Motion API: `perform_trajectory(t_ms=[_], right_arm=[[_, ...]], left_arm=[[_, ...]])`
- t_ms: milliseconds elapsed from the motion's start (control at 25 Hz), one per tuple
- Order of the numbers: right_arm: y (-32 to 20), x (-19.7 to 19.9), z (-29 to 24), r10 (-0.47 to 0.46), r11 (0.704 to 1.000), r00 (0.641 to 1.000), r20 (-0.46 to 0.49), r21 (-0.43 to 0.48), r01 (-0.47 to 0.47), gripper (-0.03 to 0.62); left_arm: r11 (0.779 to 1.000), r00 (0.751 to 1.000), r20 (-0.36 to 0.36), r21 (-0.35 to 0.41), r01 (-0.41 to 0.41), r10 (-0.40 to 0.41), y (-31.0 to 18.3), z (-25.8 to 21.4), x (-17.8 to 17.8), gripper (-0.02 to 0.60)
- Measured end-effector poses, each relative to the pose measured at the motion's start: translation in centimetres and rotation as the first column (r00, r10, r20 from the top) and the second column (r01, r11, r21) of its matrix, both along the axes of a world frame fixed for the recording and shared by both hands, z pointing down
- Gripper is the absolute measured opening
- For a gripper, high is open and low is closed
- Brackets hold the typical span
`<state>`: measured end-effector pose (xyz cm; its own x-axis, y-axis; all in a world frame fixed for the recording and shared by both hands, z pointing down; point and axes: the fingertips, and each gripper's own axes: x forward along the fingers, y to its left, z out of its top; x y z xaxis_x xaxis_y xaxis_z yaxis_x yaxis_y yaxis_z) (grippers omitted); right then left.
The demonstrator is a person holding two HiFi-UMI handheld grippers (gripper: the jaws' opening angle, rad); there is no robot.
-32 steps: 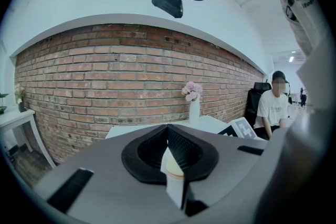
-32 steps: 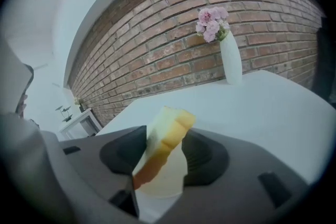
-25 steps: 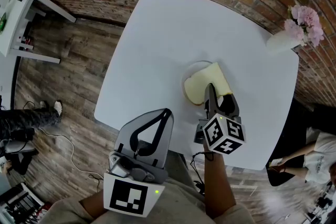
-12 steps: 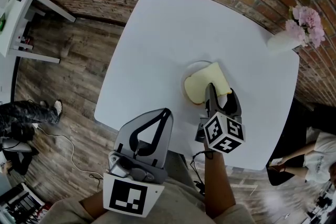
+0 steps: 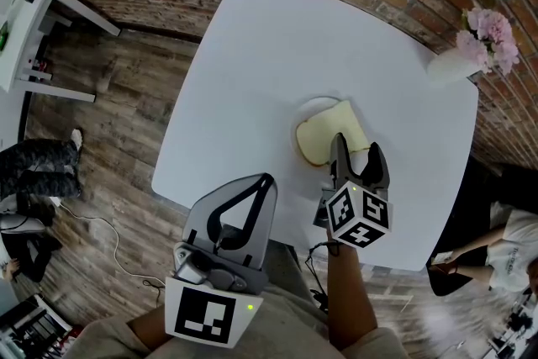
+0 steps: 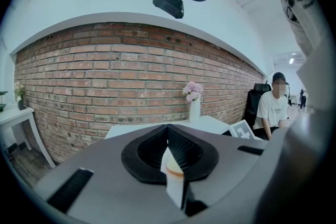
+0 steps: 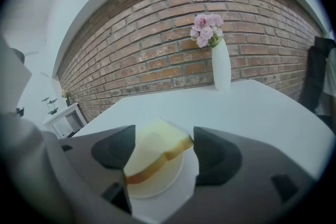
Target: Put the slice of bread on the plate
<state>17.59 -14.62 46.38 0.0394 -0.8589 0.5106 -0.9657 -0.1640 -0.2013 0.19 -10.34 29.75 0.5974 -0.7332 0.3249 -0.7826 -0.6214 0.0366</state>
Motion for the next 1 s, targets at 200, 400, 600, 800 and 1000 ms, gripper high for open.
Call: perform_trajectory(t_ms=[200,400,600,800,1000], right_arm=[[0.1,0.0,-1.0,-0.002,0.999,0.999,-0.034,0.038,0.004,0.331],[0.0,-0.4,-2.4,-0.012,0.997,0.998,-0.058,0.078,0.016,0.331],[0.3,-0.7,-3.8,-0.016,0.994,0.996,-0.091,0.109,0.026,0.331],[0.6,-1.1,-5.4,-0.024,0.989,0.992,-0.122,0.144,0.041,0.302],[1.5,-1.3,-7.9,-0.010,0.979,0.984,-0.175,0.201,0.045,0.210]], left_arm=[[1.000,1.000,-0.001,0.004,-0.005,0.005,0.2,-0.1,0.0,0.009],[1.000,1.000,-0.005,0.011,-0.006,0.006,0.5,-0.4,-0.1,0.009],[1.000,1.000,-0.008,0.019,-0.010,0.011,0.9,-0.7,-0.3,0.009],[0.999,1.000,-0.010,0.029,-0.017,0.017,1.4,-1.2,-0.5,0.009],[0.999,1.000,-0.018,0.044,-0.023,0.024,2.0,-1.9,-0.4,0.009]])
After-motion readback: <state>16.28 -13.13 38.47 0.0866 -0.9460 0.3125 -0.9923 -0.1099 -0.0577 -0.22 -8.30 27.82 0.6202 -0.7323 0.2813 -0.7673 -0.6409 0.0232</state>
